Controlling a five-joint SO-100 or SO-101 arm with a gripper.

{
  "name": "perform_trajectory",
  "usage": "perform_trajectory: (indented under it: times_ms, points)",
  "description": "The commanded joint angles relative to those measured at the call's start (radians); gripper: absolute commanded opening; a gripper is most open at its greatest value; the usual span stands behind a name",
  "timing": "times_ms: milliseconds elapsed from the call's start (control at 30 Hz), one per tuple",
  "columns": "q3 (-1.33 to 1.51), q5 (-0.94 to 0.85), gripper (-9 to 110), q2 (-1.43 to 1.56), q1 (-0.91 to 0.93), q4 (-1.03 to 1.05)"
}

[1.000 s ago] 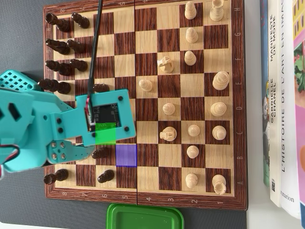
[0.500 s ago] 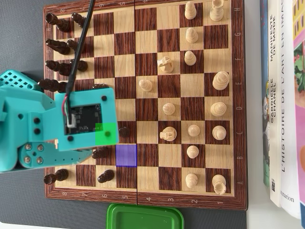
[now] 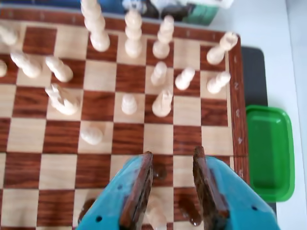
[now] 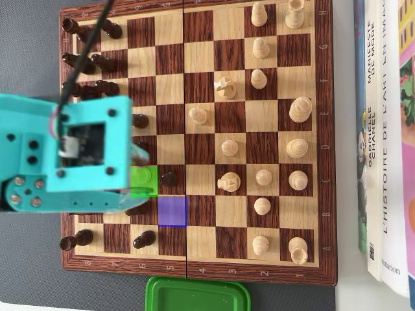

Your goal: Play chess

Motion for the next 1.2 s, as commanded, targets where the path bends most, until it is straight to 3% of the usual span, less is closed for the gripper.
perform_trajectory:
  times_ms: [0, 333, 567, 933, 1167]
  points:
    - [0.018, 0.048, 14, 0.069, -0.025, -0.147]
    - [0.285, 0.181, 14, 0.311, -0.086, -0.703]
    - [0.480, 0.256, 14, 0.518, -0.104, -0.979]
    - [0.729, 0.262, 14, 0.784, -0.106, -1.493]
    - [0.759, 0.261, 14, 0.792, -0.109, -1.856]
